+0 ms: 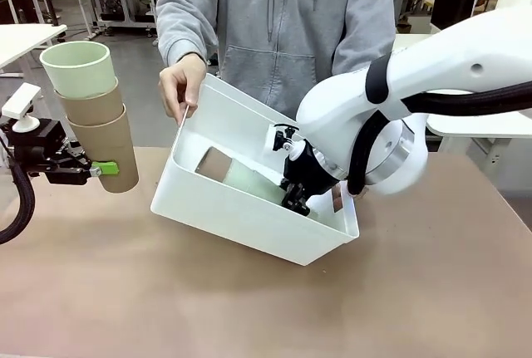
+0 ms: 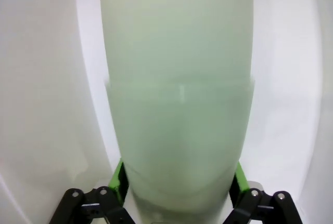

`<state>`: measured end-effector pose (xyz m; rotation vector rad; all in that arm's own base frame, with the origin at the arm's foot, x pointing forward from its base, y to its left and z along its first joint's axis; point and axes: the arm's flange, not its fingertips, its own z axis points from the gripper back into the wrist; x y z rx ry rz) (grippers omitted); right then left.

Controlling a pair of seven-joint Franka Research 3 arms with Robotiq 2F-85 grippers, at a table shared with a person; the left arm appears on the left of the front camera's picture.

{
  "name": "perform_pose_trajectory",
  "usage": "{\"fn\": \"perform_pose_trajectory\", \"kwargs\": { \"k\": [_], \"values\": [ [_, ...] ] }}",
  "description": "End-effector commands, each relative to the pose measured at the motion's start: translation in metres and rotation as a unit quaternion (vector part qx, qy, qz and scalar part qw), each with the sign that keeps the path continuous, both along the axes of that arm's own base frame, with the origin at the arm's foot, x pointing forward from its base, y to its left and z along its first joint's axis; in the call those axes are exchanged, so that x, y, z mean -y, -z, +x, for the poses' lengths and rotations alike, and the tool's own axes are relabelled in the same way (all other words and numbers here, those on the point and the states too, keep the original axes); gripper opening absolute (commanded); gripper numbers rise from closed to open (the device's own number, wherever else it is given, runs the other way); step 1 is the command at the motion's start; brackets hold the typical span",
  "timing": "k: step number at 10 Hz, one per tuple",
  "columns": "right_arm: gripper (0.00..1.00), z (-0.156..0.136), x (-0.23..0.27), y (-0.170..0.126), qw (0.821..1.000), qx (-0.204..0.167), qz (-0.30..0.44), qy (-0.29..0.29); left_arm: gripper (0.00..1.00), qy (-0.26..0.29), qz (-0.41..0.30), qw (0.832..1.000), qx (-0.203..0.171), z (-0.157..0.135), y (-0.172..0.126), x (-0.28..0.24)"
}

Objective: Stack the cups and store them in the basket.
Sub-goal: Place the stack of Reusable plastic cups into the Pantry Basket.

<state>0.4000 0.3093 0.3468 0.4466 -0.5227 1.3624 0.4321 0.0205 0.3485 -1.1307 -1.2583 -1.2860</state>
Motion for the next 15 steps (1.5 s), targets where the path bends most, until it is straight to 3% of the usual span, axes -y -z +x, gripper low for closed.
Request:
{"fn": "perform_pose_trajectory", "kwargs": {
  "k": [1, 4, 9, 12, 13, 15],
  "values": [
    [1.00, 0.002, 0.003, 0.006, 1.000, 0.000, 0.026, -0.016, 0.84, 0.002, -0.002, 1.000, 0.005, -0.001, -0.005, 0.000],
    [1.00, 0.004, 0.026, -0.015, 0.999, -0.011, 0.041, -0.019, 0.84, 0.002, -0.002, 1.000, 0.005, -0.001, -0.005, 0.000],
    [1.00, 0.011, 0.092, -0.106, 0.996, -0.001, 0.092, -0.004, 0.84, 0.002, -0.002, 1.000, 0.005, -0.001, -0.005, 0.000],
    [1.00, 0.003, 0.189, -0.184, 0.985, 0.010, 0.171, 0.030, 0.84, 0.002, -0.002, 1.000, 0.005, -0.001, -0.005, 0.000],
    [1.00, 0.002, 0.232, -0.195, 0.977, 0.010, 0.211, 0.038, 0.84, 0.002, -0.002, 1.000, 0.005, -0.001, -0.005, 0.000],
    [1.00, 0.005, 0.313, -0.188, 0.960, 0.001, 0.274, 0.063, 0.84, 0.002, -0.002, 1.000, 0.005, -0.001, -0.005, 0.000]
  ]
}}
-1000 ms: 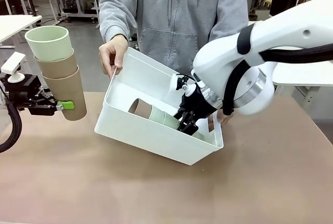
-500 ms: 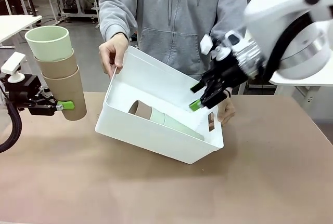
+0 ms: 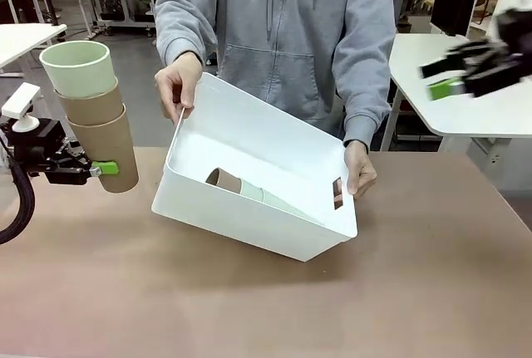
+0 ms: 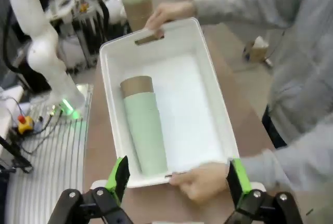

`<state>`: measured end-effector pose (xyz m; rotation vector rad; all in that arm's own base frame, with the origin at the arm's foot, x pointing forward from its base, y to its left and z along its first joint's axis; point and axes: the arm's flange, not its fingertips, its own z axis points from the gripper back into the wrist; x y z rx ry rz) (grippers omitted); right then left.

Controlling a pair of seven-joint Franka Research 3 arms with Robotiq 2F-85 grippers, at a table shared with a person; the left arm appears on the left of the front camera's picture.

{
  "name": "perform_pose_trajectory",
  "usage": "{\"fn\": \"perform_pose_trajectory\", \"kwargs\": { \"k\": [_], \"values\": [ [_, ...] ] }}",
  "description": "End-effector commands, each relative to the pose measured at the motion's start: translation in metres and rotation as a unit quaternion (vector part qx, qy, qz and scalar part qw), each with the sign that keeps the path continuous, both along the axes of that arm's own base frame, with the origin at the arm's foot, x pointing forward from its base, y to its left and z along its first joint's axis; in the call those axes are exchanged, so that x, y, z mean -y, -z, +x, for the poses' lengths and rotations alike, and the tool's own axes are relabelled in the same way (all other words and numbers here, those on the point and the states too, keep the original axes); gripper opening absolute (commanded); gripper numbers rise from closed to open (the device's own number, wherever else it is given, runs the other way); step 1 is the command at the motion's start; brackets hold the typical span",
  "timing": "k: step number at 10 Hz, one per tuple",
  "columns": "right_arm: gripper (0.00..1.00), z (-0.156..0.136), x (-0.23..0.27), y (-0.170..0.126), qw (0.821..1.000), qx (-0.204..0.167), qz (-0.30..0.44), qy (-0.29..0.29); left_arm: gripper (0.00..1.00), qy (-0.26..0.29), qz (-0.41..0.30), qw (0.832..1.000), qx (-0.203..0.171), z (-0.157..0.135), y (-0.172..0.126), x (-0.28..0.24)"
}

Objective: Stack the cups and store them in the basket.
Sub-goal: Place the stack of Reusable plastic cups into the Pantry Basket.

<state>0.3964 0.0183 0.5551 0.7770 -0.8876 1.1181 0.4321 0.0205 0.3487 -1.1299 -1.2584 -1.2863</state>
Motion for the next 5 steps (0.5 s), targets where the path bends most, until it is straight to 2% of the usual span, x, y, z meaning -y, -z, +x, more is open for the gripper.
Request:
{"fn": "perform_pose_trajectory", "kwargs": {
  "k": [1, 3, 4, 5],
  "values": [
    [1.00, 0.011, 0.058, 0.033, 0.998, -0.016, 0.058, 0.015, 0.84, 0.002, -0.003, 1.000, 0.005, -0.001, -0.005, 0.000],
    [1.00, 0.013, 0.098, 0.062, 0.996, -0.020, 0.084, 0.036, 0.84, 0.002, -0.003, 1.000, 0.005, -0.001, -0.005, 0.000],
    [1.00, 0.015, 0.103, 0.073, 0.996, -0.008, 0.075, 0.038, 0.84, 0.002, -0.003, 1.000, 0.005, -0.001, -0.005, 0.000],
    [1.00, 0.009, 0.100, 0.081, 0.995, 0.041, 0.088, 0.003, 0.84, 0.002, -0.003, 1.000, 0.005, -0.001, -0.005, 0.000]
  ]
}}
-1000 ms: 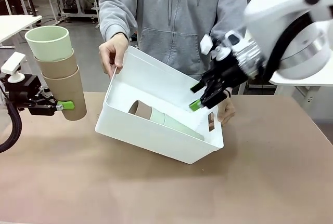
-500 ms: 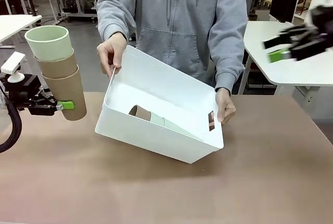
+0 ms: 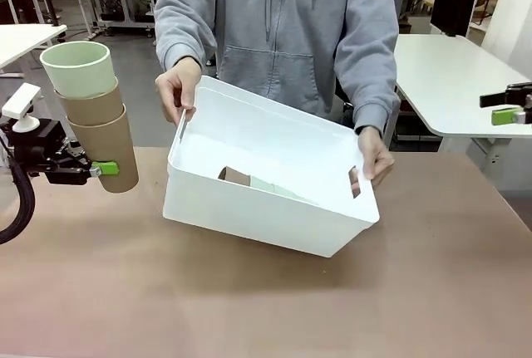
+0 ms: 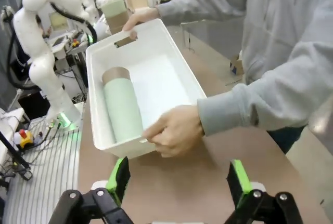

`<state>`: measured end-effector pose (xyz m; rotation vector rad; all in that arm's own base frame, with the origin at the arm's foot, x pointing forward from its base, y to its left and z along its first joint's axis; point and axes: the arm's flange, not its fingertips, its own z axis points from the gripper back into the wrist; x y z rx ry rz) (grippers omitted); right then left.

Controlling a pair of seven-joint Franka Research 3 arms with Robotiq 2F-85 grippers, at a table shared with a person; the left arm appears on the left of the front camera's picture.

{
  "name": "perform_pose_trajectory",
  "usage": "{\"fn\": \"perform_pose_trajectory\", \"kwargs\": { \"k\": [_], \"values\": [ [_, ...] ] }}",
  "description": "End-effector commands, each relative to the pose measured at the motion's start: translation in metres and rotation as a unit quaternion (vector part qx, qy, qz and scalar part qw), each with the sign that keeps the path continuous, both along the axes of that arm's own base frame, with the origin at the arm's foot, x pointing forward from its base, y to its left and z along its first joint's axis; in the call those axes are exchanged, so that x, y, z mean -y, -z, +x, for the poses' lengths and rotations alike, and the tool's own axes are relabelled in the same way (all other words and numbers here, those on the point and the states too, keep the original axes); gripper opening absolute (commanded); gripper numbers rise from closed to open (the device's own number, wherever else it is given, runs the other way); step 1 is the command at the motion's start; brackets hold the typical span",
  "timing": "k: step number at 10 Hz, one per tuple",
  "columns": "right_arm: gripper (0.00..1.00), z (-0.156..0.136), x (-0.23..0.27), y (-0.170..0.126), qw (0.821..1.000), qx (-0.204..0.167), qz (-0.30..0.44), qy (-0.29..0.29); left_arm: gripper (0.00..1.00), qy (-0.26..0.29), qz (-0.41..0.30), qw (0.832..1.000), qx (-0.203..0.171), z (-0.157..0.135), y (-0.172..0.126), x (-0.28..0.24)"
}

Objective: Stack the cups and store them in the basket.
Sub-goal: Place the stack of Reusable plastic cups into the Pantry Basket.

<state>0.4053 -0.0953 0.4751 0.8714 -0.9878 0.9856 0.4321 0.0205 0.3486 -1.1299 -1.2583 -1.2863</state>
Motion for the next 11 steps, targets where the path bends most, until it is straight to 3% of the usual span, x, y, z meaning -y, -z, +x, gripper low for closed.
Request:
{"fn": "perform_pose_trajectory", "kwargs": {
  "k": [1, 11],
  "values": [
    [1.00, -0.0040, 0.0003, -0.0118, 1.000, -0.020, -0.003, 0.010, 0.84, 0.002, -0.003, 1.000, 0.005, -0.0012, -0.0050, 0.0000],
    [1.00, -0.0040, 0.0003, -0.0118, 1.000, -0.020, -0.003, 0.010, 0.84, 0.002, -0.003, 1.000, 0.005, -0.0012, -0.0050, 0.0000]
  ]
}}
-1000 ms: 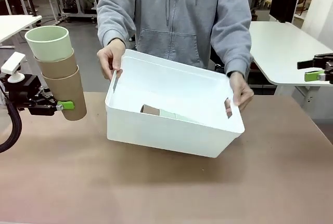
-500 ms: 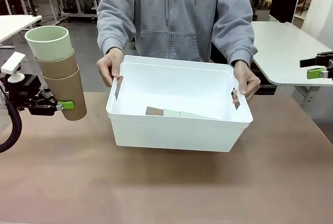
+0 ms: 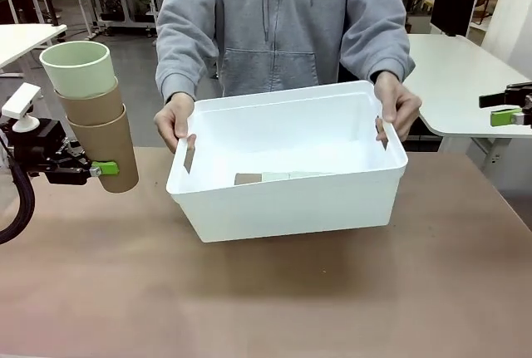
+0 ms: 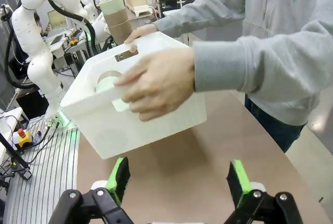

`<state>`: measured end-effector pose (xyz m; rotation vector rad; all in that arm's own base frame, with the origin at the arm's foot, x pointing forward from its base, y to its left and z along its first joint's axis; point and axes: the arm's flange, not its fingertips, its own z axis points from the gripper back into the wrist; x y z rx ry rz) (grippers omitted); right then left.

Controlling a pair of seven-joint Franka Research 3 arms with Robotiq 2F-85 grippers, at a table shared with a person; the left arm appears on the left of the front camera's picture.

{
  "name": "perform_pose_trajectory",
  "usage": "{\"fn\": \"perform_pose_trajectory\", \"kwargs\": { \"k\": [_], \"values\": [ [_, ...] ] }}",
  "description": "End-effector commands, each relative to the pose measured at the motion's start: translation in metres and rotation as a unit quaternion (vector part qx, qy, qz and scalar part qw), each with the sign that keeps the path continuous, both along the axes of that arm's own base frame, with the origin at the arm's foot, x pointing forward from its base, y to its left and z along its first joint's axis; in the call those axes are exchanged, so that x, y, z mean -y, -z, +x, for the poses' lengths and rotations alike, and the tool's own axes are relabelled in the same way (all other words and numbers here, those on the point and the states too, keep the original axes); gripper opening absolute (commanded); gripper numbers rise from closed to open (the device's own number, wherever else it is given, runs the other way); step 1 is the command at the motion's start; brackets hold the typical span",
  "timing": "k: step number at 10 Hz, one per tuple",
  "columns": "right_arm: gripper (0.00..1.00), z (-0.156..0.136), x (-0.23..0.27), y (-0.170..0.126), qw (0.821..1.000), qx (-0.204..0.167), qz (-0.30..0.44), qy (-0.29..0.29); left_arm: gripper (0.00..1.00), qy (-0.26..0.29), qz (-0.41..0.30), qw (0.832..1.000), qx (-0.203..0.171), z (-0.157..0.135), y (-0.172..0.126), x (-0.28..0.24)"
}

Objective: Stack the cups and store them in the basket.
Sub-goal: Place the stack of Reusable plastic cups into the Pantry Basket.

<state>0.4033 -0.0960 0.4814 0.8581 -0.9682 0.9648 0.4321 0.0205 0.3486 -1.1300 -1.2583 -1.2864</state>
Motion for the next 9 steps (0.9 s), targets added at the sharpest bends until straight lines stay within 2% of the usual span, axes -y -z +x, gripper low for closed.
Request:
{"fn": "perform_pose_trajectory", "kwargs": {
  "k": [1, 6, 9],
  "values": [
    [1.00, -0.002, 0.000, -0.005, 1.000, -0.010, 0.005, 0.001, 0.84, 0.002, -0.003, 1.000, 0.005, -0.001, -0.005, 0.000],
    [1.00, -0.002, 0.000, -0.005, 1.000, -0.010, 0.005, 0.001, 0.84, 0.000, 0.000, 1.000, 0.000, 0.000, 0.000, 0.000],
    [1.00, -0.002, 0.000, -0.005, 1.000, -0.010, 0.005, 0.001, 0.84, -0.033, 0.061, 0.998, -0.015, -0.028, -0.078, 0.020]
  ]
}}
